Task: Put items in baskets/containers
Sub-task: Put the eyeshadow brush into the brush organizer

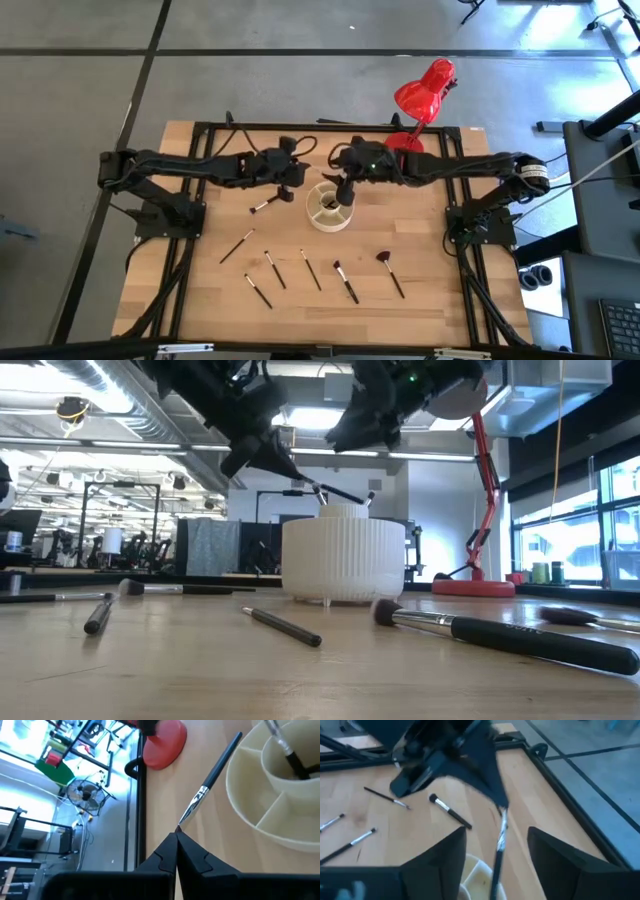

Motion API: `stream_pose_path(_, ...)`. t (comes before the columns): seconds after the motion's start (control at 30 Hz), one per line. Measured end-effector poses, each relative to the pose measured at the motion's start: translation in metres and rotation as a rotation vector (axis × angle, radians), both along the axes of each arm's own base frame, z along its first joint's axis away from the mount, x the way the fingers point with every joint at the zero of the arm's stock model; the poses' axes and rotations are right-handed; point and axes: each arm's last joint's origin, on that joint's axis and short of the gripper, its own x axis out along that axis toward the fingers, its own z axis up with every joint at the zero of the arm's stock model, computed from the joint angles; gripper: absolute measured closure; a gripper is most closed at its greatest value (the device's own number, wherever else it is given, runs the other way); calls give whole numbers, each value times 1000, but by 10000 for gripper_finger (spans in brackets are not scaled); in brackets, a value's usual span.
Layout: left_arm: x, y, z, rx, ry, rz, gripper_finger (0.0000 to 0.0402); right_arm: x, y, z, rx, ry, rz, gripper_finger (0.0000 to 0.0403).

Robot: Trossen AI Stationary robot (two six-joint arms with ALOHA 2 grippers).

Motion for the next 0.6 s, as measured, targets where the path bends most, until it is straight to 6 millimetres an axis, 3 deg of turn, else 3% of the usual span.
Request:
stream_pose_path(0.17,1,-6,0,22,4,-10,400,5,-9,9,16,60,-18,180)
stream_pose_path(0.6,5,-17,4,26,-47,-22,399,44,-27,4,88,223,8,242)
